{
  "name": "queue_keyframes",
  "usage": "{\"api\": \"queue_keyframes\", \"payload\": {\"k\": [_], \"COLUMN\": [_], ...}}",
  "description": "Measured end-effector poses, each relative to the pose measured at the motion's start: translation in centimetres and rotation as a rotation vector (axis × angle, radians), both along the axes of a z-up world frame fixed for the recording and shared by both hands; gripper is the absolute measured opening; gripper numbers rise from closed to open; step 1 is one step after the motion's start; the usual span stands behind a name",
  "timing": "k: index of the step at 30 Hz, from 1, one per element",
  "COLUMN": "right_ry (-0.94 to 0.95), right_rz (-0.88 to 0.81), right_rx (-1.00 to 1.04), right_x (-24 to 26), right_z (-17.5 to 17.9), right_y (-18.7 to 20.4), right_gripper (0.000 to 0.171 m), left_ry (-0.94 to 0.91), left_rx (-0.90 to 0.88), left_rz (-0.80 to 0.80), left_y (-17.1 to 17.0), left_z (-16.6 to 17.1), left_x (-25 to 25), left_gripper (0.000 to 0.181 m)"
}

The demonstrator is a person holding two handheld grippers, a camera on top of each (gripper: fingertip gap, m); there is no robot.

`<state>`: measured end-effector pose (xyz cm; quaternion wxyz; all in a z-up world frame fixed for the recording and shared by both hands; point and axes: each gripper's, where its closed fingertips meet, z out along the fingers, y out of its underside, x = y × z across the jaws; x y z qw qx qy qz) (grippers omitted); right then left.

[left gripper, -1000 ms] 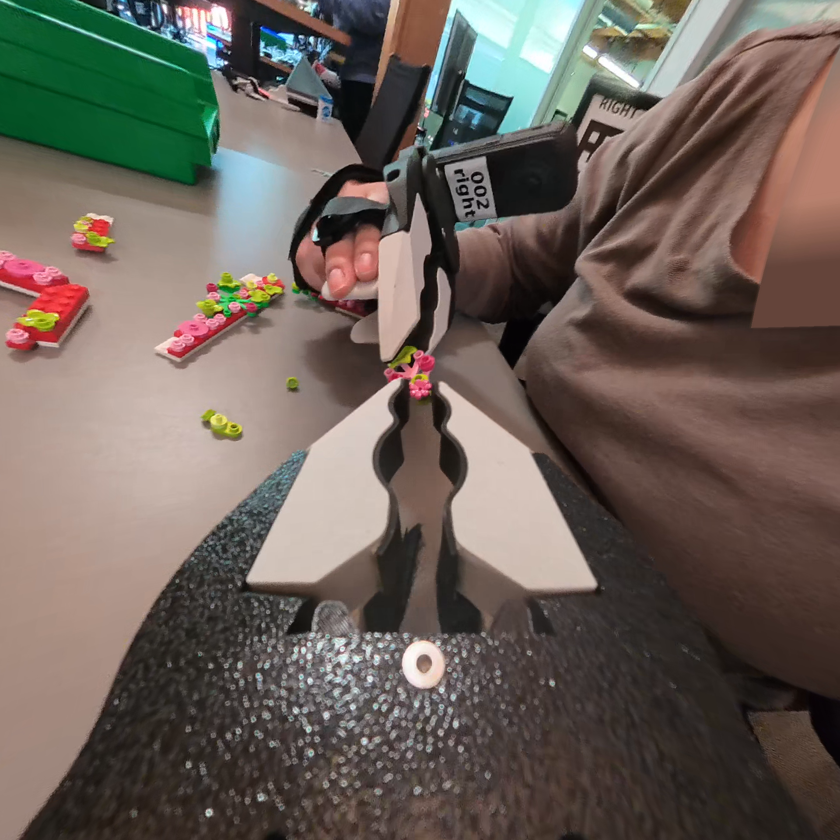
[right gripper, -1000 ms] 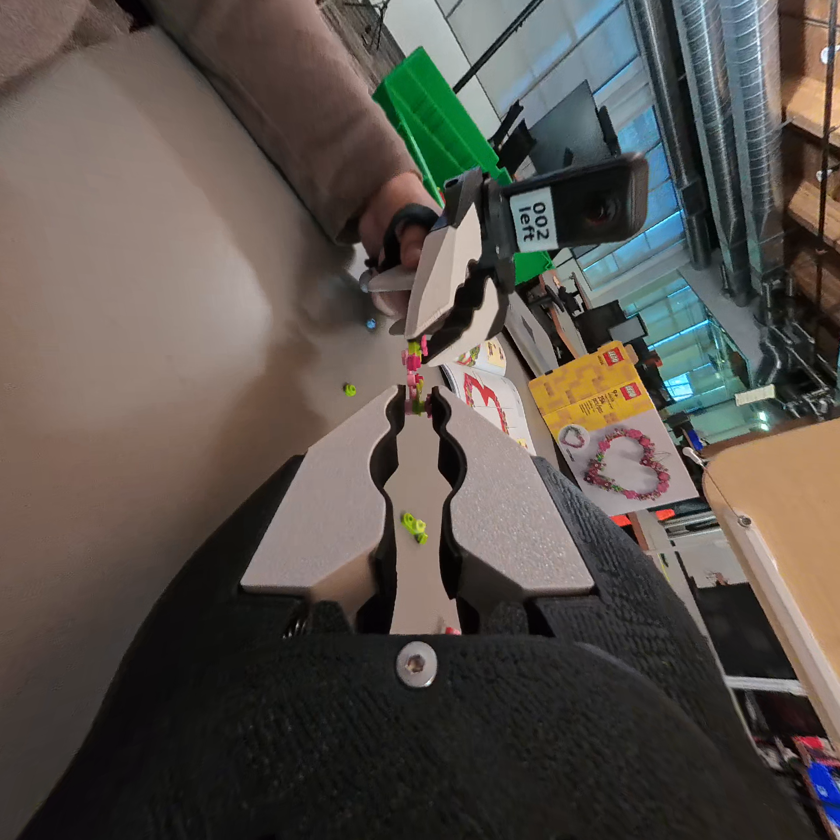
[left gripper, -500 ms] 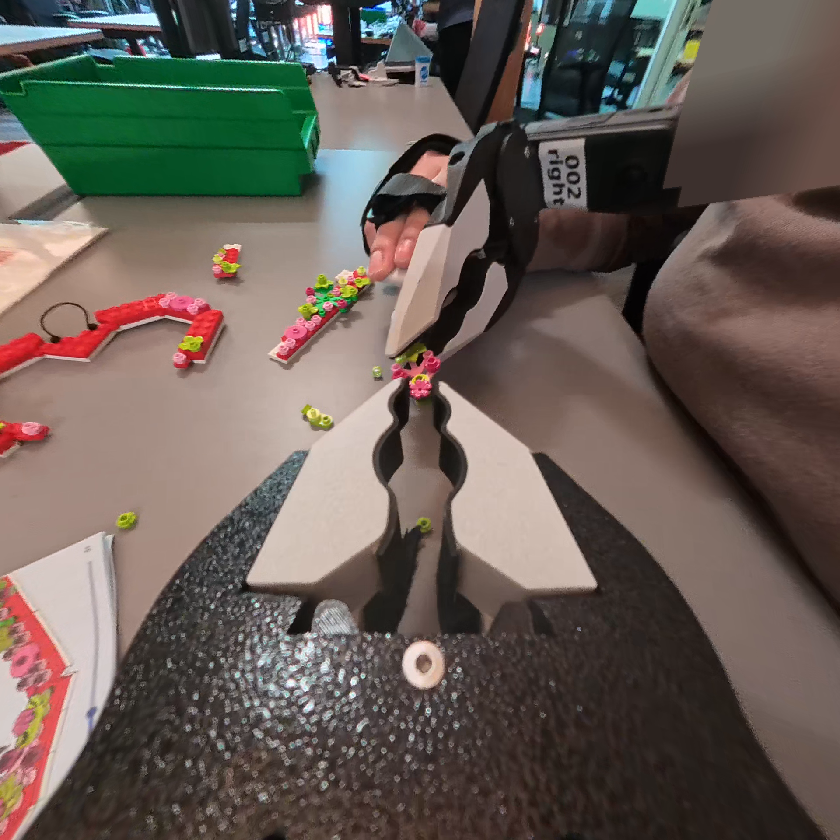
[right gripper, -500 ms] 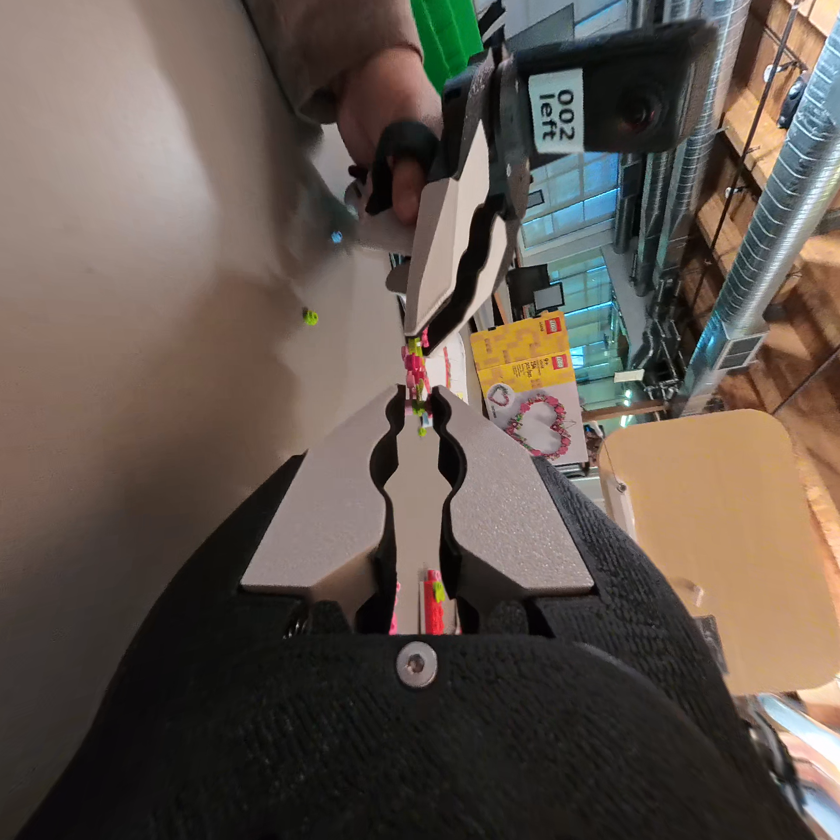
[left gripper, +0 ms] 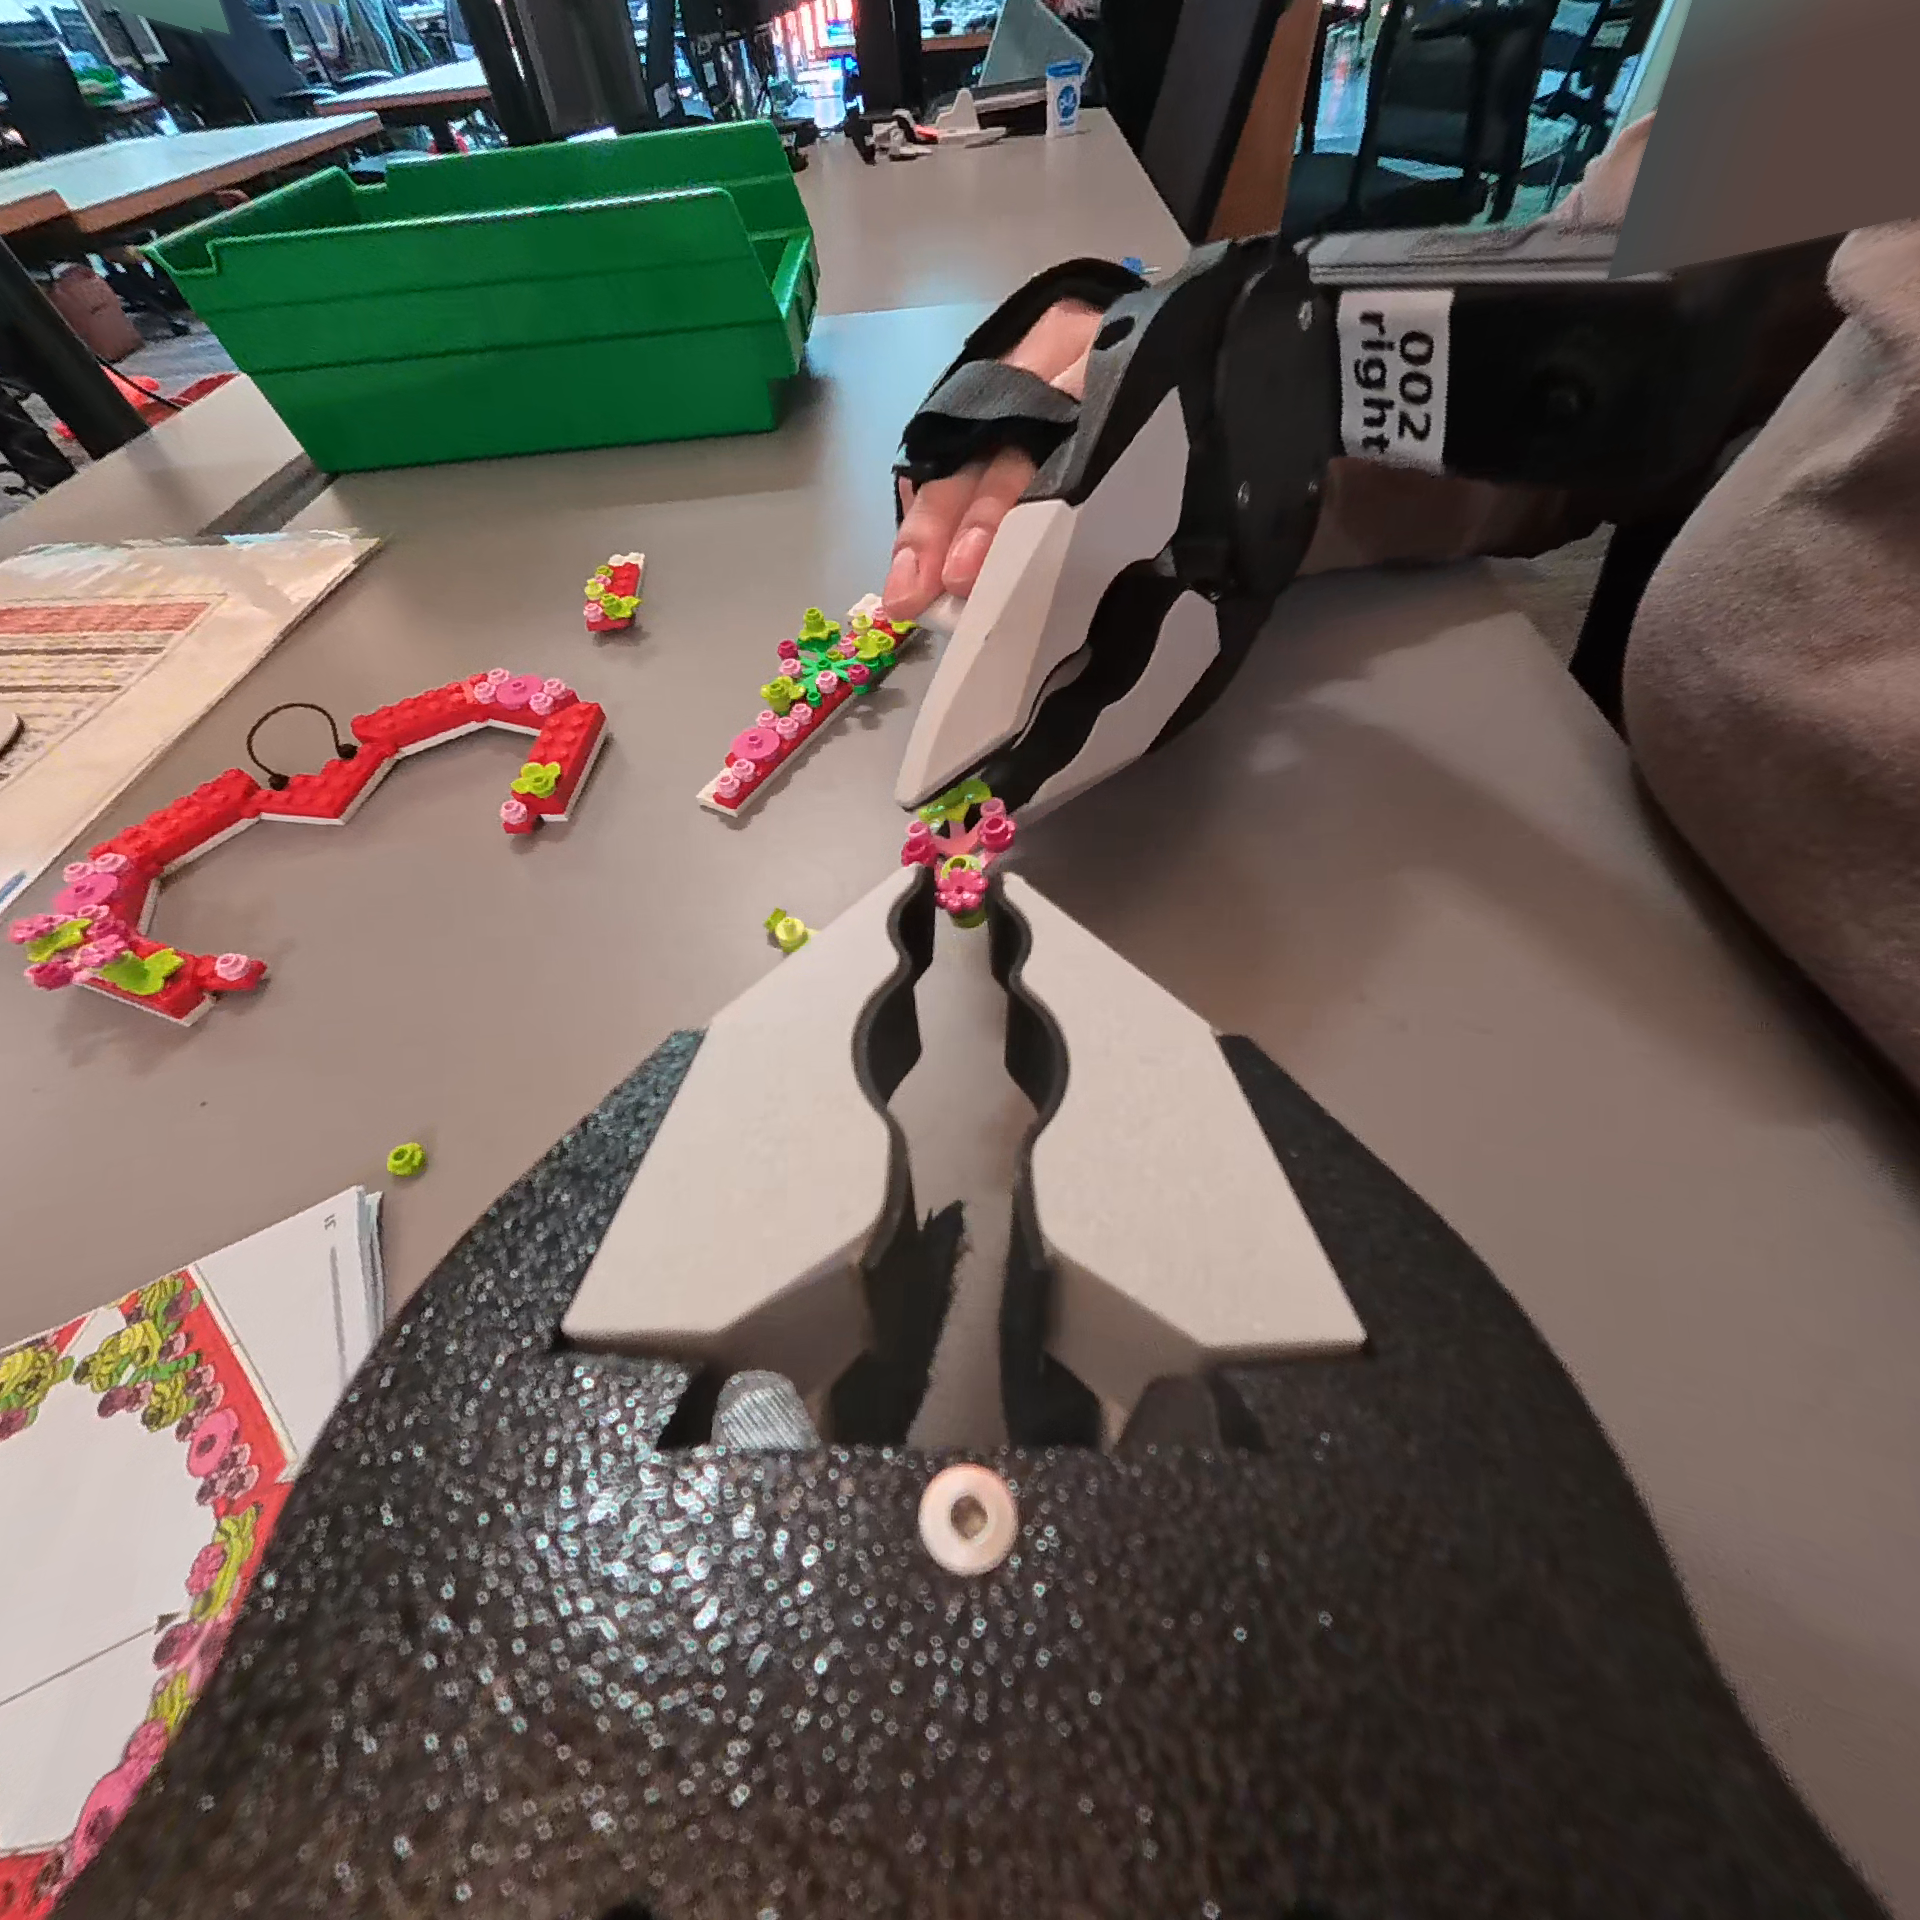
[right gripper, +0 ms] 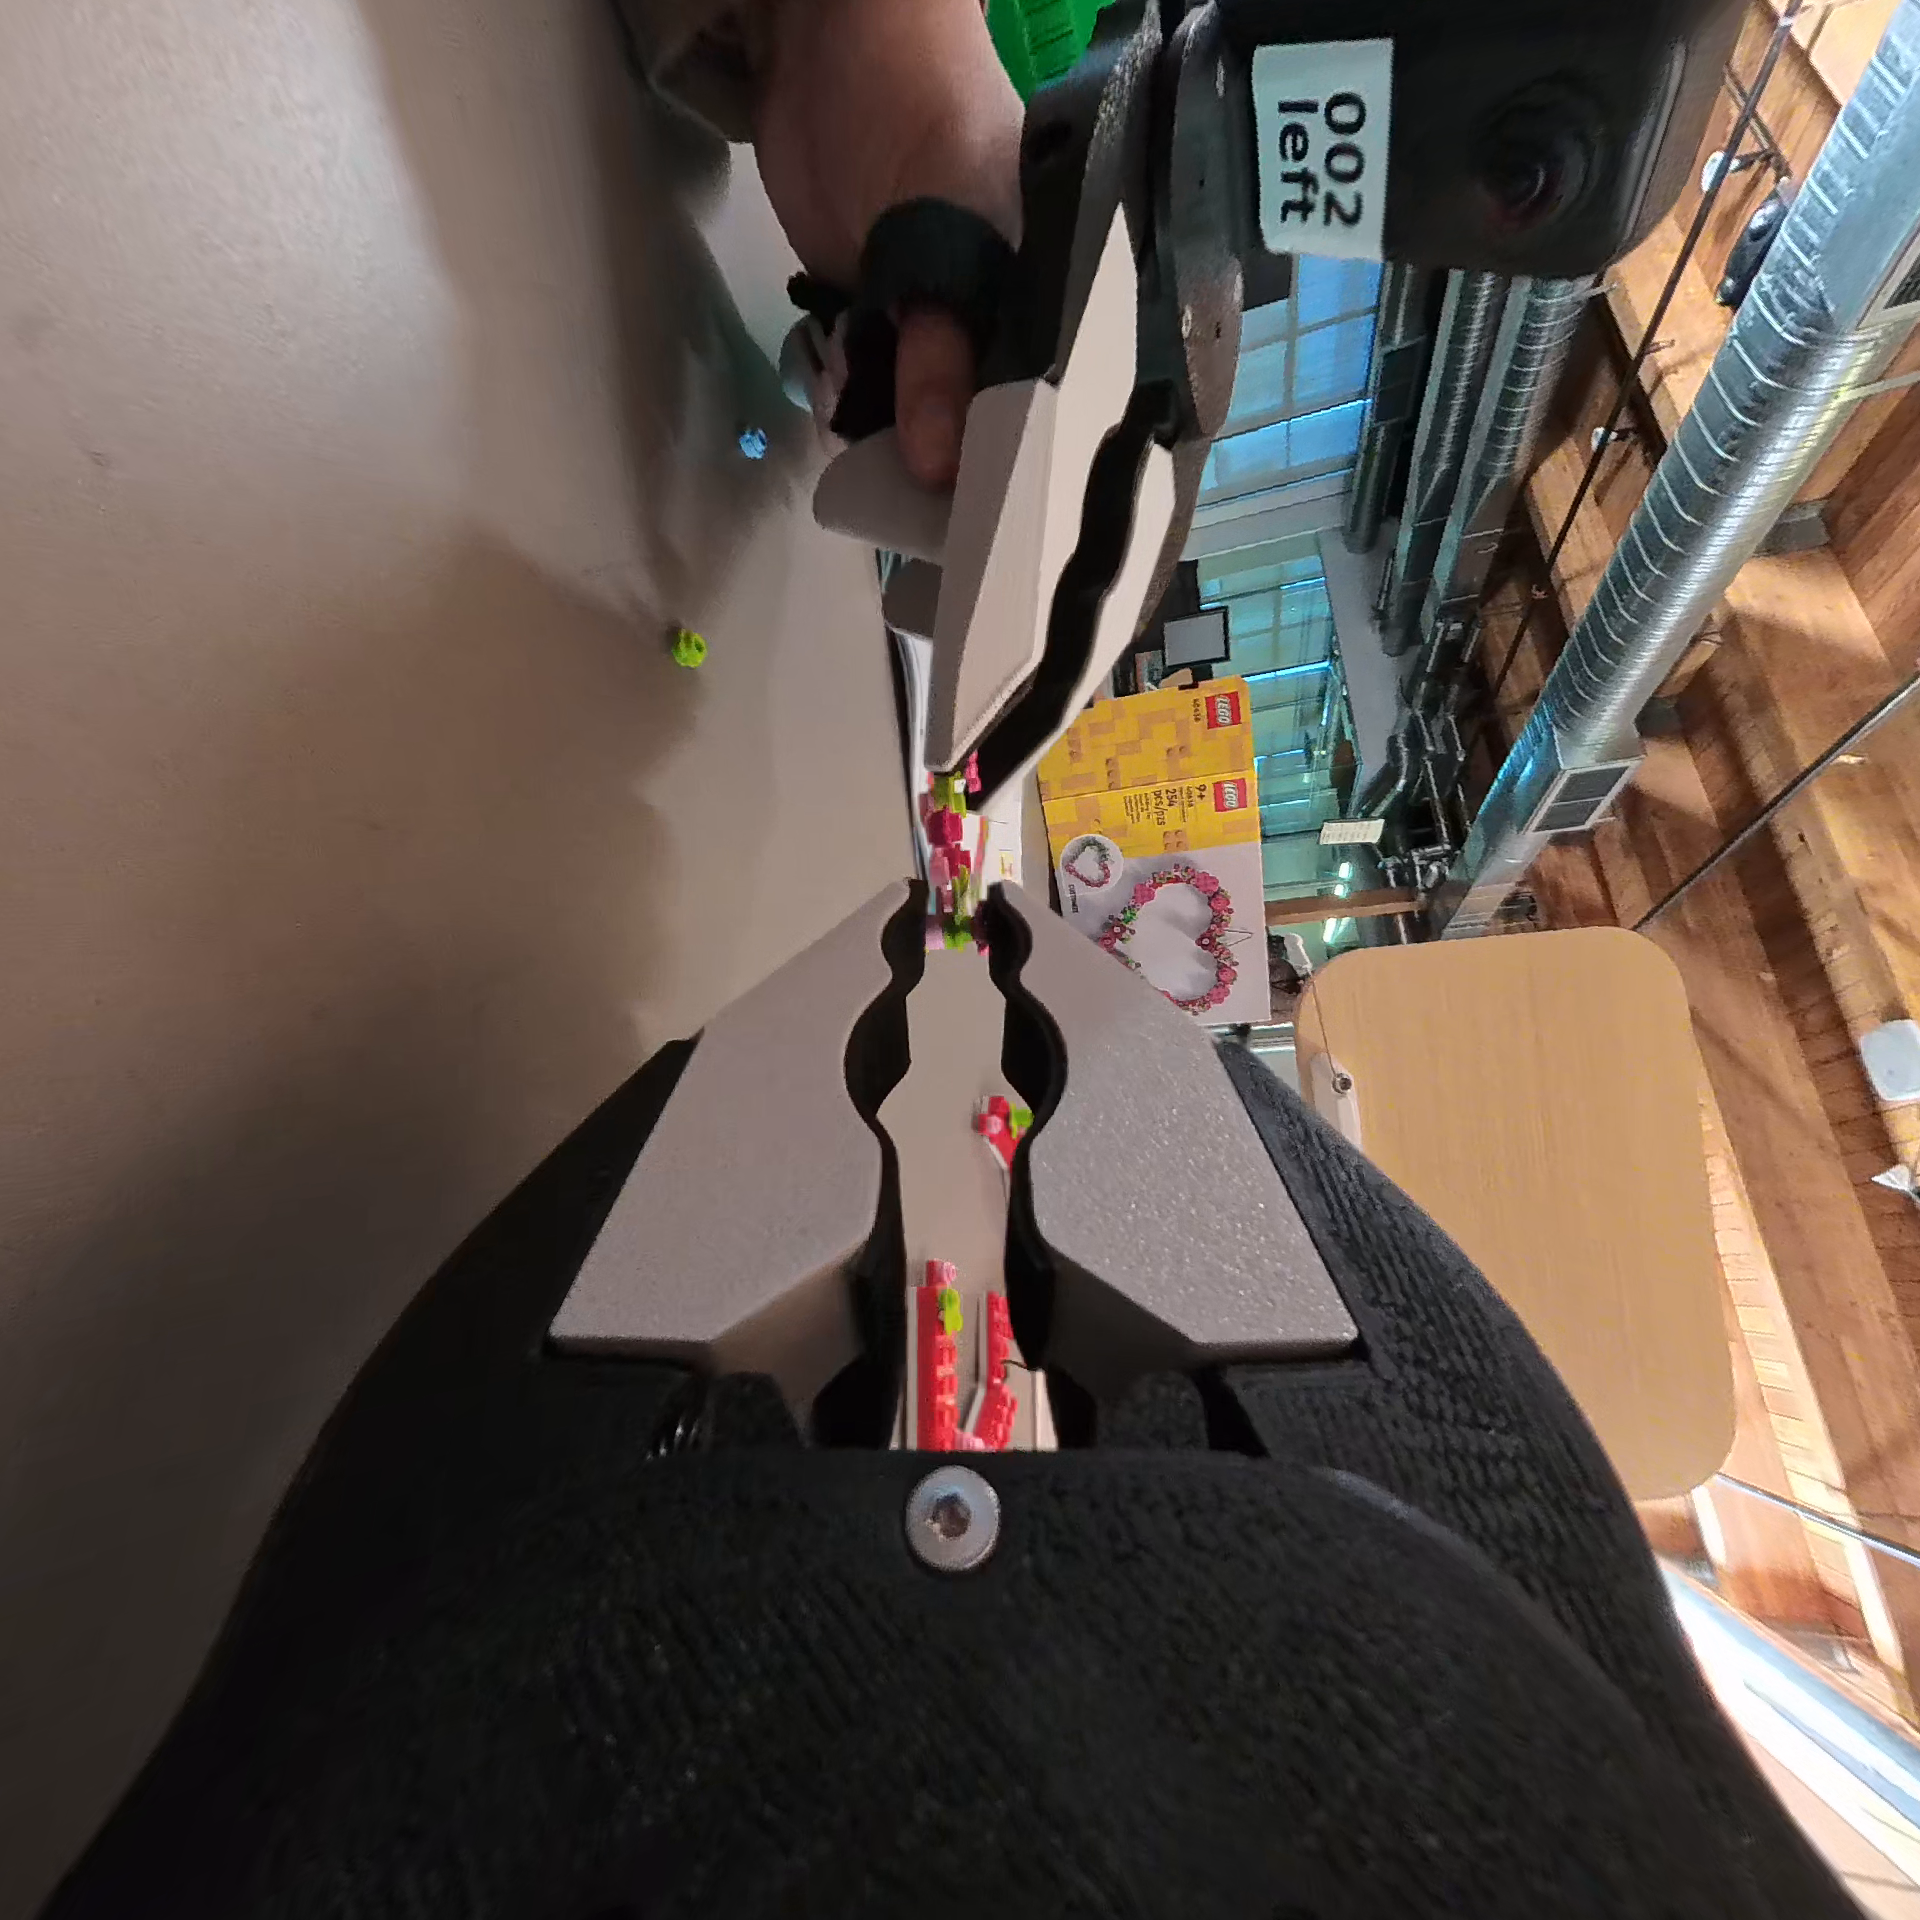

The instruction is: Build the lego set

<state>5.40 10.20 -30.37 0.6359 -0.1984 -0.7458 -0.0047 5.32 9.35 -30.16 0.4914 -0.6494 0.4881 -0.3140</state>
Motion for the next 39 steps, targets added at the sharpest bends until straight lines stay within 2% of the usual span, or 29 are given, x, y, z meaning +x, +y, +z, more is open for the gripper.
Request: {"api": "queue_keyframes", "payload": {"k": [5,11,21,24,27,30,34,39], "right_ry": [0.016,0.041,0.097,0.123,0.123,0.104,0.139,0.160], "right_rz": [-0.015,-0.042,-0.073,-0.101,-0.141,-0.176,-0.253,-0.295], "right_rx": [0.041,0.098,0.195,0.290,0.502,0.574,0.531,0.310], "right_x": [0.0,0.2,0.7,1.3,2.1,3.0,5.0,7.8], "right_z": [0.3,0.7,1.8,2.6,3.4,3.4,4.3,3.7], "right_y": [0.2,0.9,1.7,2.4,3.4,4.6,7.6,12.1], "right_gripper": [0.009,0.009,0.009,0.009,0.009,0.009,0.009,0.009], "left_ry": [-0.033,-0.038,-0.089,-0.099,-0.110,-0.099,-0.064,-0.039], "left_rx": [0.017,-0.029,-0.038,-0.038,-0.062,-0.046,-0.016,-0.020], "left_rz": [0.013,0.019,0.060,0.075,0.075,0.079,0.089,0.103], "left_y": [0.1,0.2,0.9,1.1,1.1,1.1,1.1,1.5], "left_z": [0.5,0.0,0.5,0.6,0.5,0.5,0.4,-0.2], "left_x": [0.1,0.2,-0.2,-0.3,-0.1,0.0,-0.2,-0.3], "left_gripper": [0.009,0.027,0.026,0.027,0.029,0.029,0.029,0.029]}}
